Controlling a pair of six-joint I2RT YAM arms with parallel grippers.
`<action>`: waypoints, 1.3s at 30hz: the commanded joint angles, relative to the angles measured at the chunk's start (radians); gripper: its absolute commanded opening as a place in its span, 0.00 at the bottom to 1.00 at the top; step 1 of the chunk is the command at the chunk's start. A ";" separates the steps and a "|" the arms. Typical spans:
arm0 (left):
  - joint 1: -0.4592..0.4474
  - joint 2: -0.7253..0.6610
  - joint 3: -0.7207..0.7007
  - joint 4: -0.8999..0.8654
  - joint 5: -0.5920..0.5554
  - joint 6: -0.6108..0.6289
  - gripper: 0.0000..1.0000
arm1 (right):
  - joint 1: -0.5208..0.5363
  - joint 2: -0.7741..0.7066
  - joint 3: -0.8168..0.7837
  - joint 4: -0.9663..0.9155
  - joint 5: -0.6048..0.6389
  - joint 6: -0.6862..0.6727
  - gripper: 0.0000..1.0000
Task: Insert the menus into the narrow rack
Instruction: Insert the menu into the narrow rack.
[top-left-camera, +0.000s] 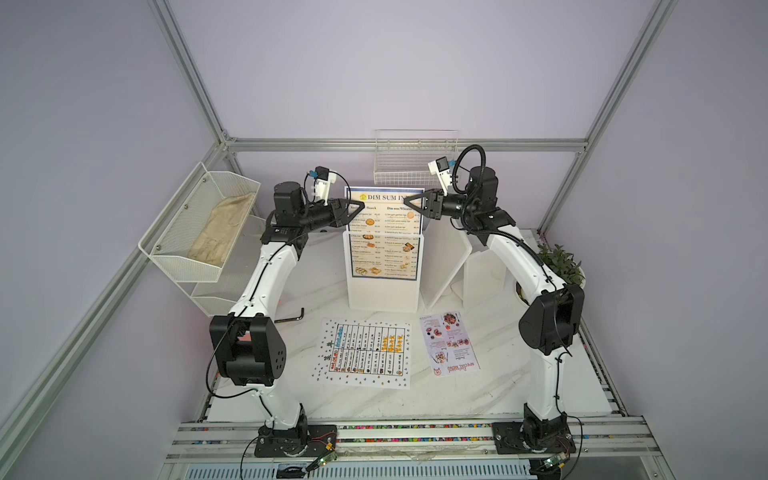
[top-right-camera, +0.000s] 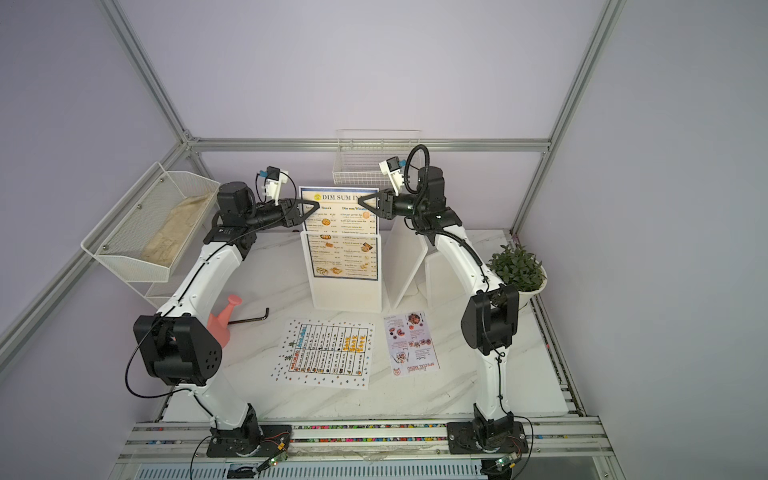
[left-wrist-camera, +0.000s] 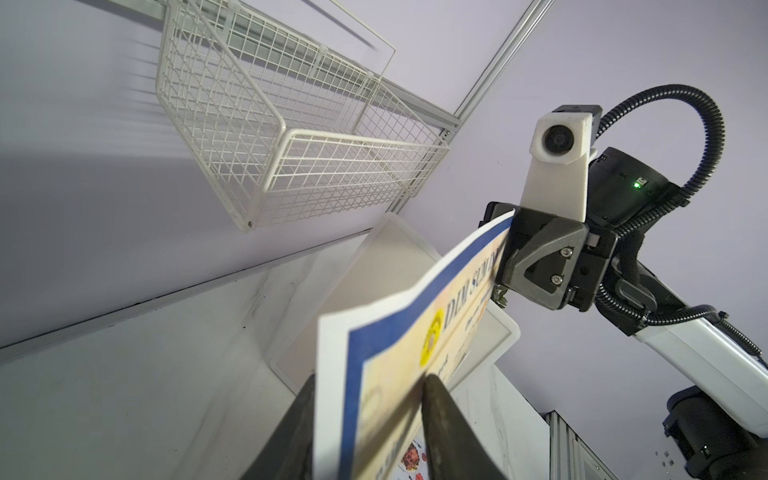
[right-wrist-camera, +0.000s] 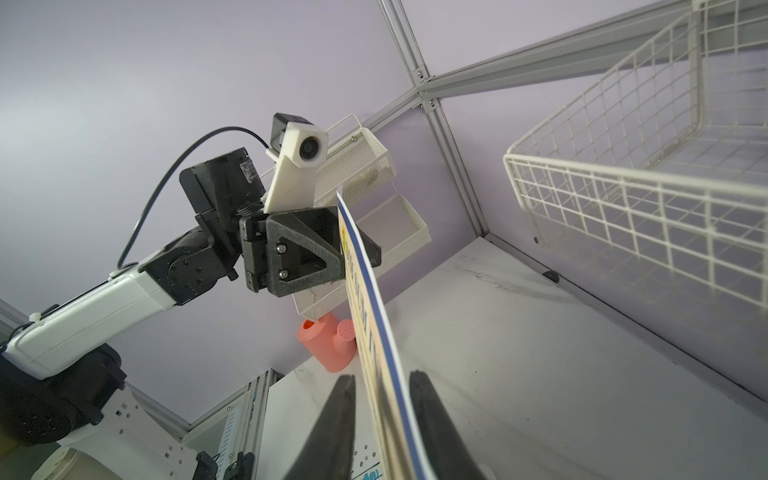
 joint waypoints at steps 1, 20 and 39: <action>0.008 -0.053 -0.003 0.009 -0.010 0.022 0.40 | 0.008 -0.034 0.038 -0.020 0.003 -0.017 0.26; 0.009 -0.072 -0.015 -0.001 -0.013 0.029 0.53 | 0.008 -0.068 -0.035 0.018 -0.008 -0.004 0.01; 0.009 -0.096 -0.083 0.009 -0.030 0.040 0.60 | 0.009 -0.072 -0.104 0.047 -0.015 0.009 0.00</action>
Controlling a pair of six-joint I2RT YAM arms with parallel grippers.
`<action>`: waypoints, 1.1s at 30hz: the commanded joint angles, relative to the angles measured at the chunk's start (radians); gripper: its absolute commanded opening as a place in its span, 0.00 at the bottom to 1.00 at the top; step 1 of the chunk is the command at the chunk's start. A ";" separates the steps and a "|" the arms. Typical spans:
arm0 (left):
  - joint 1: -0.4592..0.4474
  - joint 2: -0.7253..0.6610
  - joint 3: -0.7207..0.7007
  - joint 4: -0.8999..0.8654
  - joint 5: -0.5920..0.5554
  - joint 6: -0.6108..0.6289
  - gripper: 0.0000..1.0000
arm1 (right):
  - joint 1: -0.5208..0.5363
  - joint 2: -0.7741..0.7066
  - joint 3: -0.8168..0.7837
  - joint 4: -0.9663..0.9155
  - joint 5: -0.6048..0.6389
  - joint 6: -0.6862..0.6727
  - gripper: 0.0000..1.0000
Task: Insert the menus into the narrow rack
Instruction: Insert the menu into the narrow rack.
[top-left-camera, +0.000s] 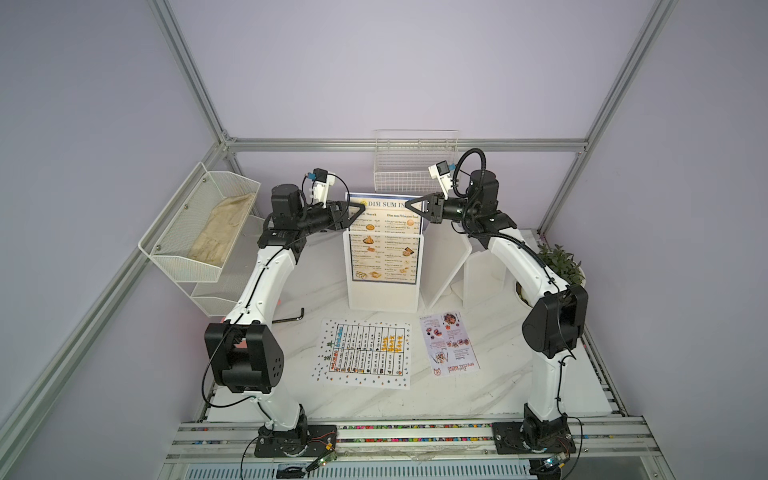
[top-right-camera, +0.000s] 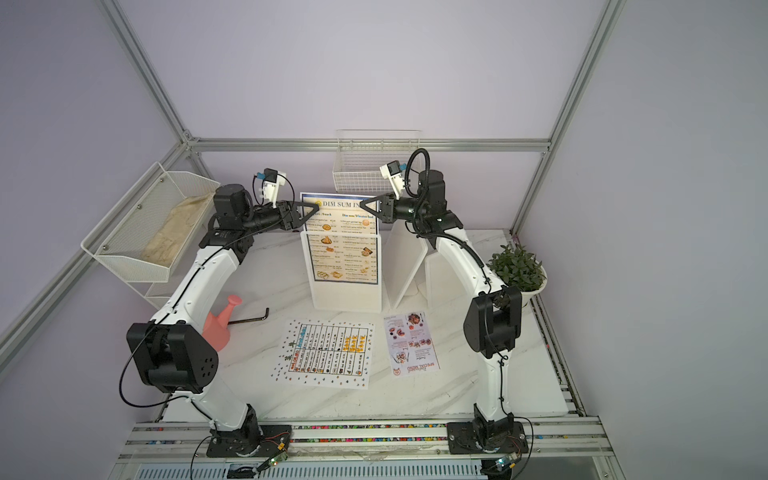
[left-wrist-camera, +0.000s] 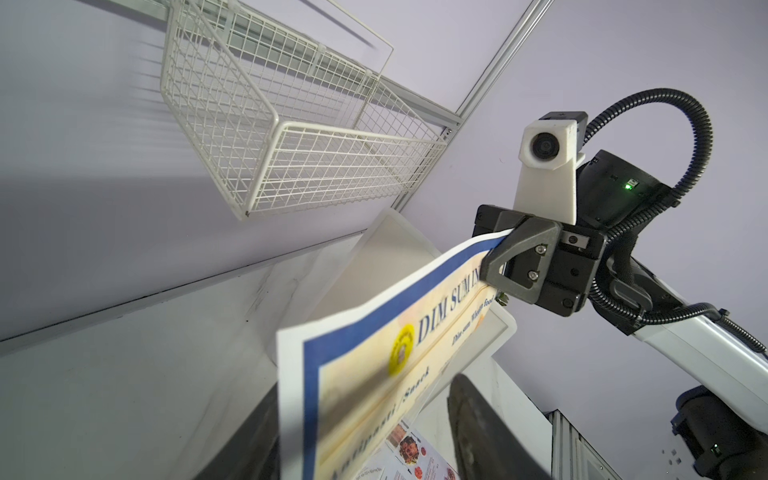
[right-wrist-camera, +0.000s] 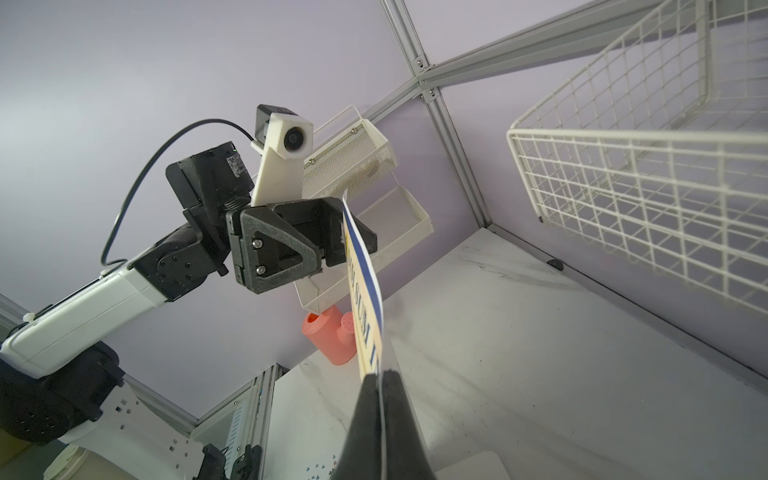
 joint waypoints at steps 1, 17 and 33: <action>0.008 -0.043 -0.032 0.023 -0.012 0.028 0.61 | 0.009 -0.033 -0.016 0.029 -0.010 0.005 0.00; 0.008 -0.065 -0.091 0.027 -0.019 0.041 0.63 | 0.016 -0.042 -0.069 0.042 -0.013 0.003 0.00; 0.009 -0.080 -0.132 0.033 -0.025 0.045 0.60 | 0.017 -0.080 -0.147 0.074 -0.008 0.005 0.01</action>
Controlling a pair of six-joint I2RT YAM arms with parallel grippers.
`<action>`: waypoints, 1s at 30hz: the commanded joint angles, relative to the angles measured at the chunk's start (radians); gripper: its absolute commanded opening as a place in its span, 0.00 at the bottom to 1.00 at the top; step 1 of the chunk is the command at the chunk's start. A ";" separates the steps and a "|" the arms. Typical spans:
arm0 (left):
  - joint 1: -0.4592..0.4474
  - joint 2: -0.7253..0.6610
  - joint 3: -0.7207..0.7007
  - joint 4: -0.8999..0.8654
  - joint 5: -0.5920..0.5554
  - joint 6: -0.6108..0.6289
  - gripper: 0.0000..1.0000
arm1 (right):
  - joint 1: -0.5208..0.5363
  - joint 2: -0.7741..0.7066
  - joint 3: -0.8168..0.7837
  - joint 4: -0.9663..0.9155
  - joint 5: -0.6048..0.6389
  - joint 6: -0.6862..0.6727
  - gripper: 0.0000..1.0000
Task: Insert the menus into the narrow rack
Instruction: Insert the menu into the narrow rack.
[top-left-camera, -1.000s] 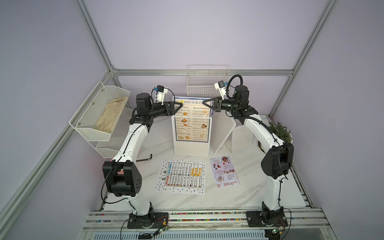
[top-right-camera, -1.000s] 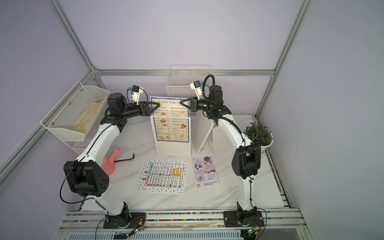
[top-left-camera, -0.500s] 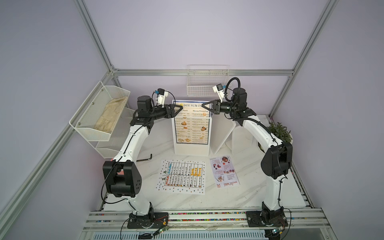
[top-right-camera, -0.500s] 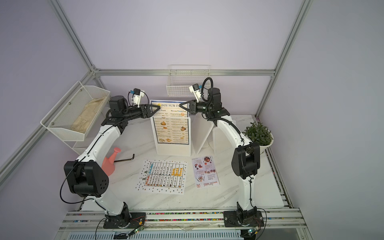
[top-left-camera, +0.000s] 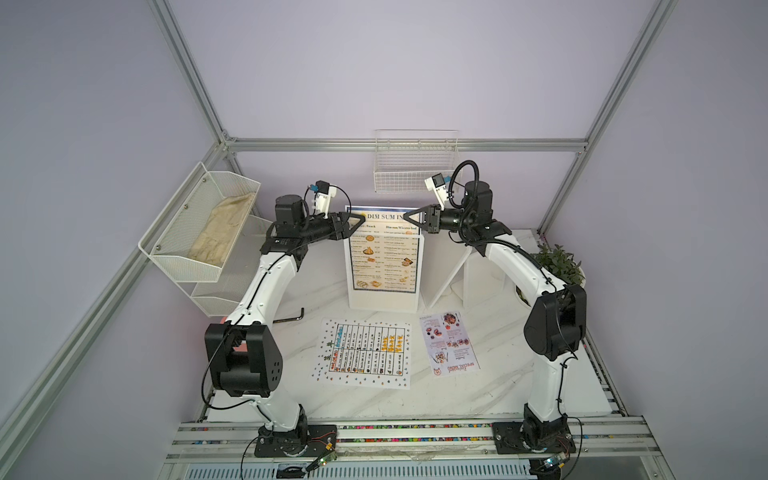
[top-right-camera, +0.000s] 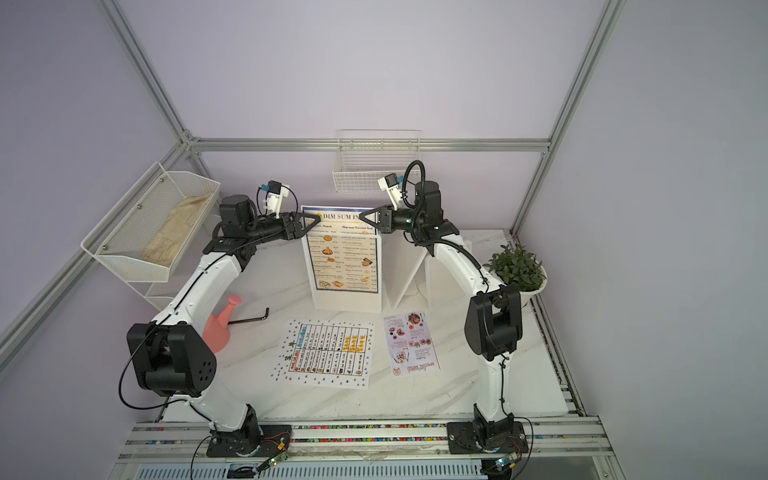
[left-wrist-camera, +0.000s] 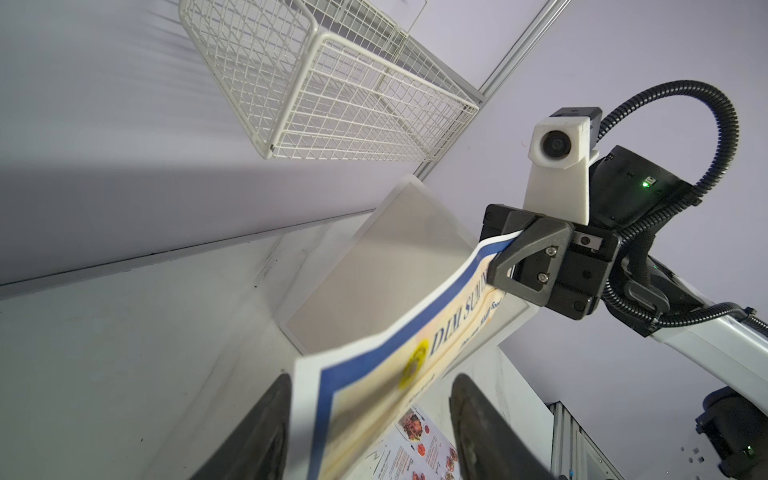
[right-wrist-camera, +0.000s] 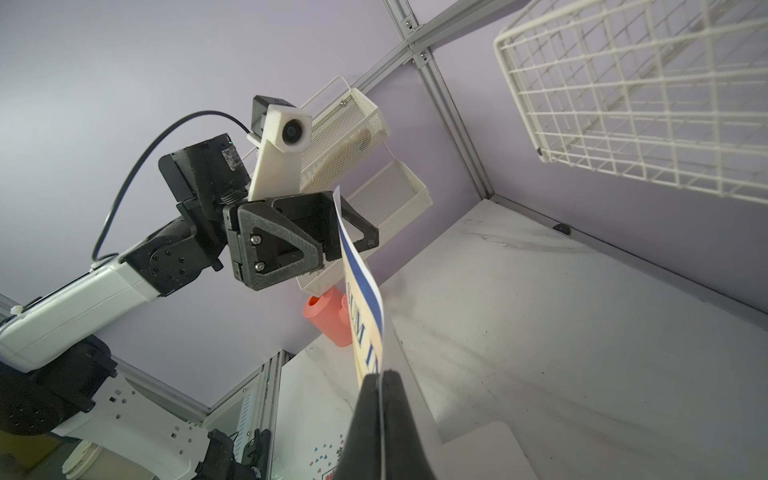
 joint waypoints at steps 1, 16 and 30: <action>0.007 -0.055 -0.030 0.033 -0.004 0.029 0.61 | 0.007 -0.050 -0.011 0.036 -0.009 0.002 0.01; 0.008 -0.070 -0.078 0.045 -0.007 0.029 0.61 | 0.010 -0.061 -0.054 0.049 -0.006 0.006 0.12; 0.008 -0.066 -0.089 0.053 -0.004 0.028 0.59 | 0.009 -0.116 -0.036 -0.032 0.128 -0.062 0.34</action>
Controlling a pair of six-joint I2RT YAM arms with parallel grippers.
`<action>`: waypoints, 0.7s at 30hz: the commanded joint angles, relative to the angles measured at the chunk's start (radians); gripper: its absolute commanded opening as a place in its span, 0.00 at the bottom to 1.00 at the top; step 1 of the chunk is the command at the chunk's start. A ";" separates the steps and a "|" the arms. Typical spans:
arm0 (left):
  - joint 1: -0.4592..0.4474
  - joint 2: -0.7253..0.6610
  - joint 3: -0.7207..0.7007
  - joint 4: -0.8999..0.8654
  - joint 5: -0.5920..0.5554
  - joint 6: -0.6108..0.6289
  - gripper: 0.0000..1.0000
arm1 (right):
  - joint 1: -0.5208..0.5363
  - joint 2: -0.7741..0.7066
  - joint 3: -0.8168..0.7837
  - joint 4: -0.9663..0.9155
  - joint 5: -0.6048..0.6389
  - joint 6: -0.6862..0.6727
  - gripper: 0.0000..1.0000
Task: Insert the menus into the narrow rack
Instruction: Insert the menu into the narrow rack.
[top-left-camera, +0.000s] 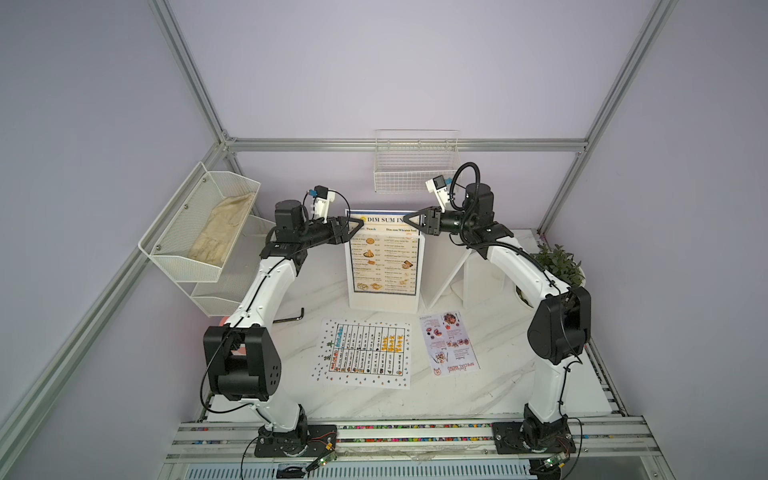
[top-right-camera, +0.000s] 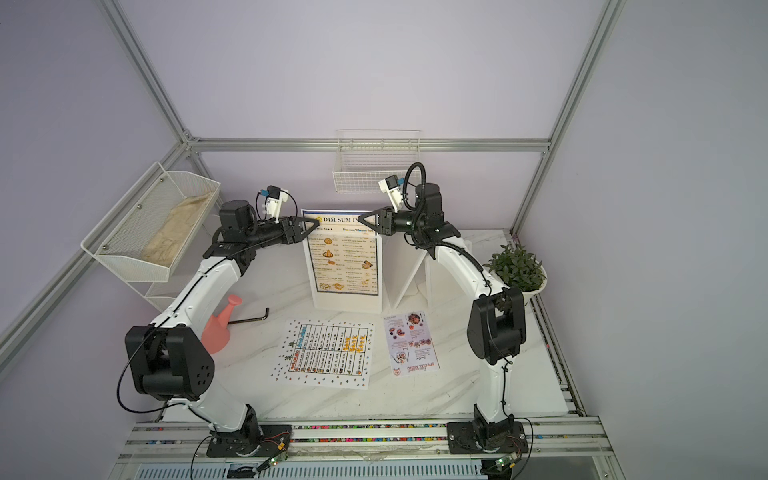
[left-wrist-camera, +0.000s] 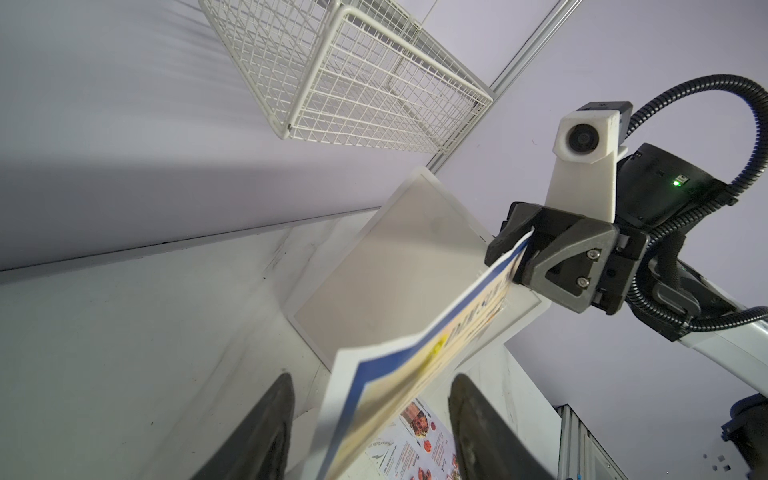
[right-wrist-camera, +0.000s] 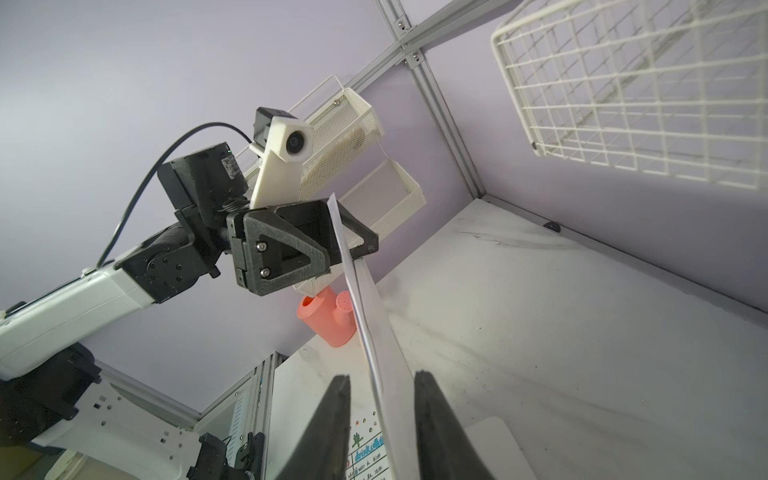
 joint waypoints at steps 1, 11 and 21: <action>0.001 -0.040 -0.024 0.024 0.013 0.025 0.59 | 0.005 -0.077 0.013 -0.038 0.099 -0.043 0.37; 0.003 -0.047 -0.025 0.022 0.012 0.032 0.60 | 0.094 -0.047 0.242 -0.400 0.508 -0.176 0.42; 0.002 -0.061 -0.023 0.002 -0.011 0.053 0.61 | 0.185 0.153 0.654 -0.707 0.719 -0.167 0.42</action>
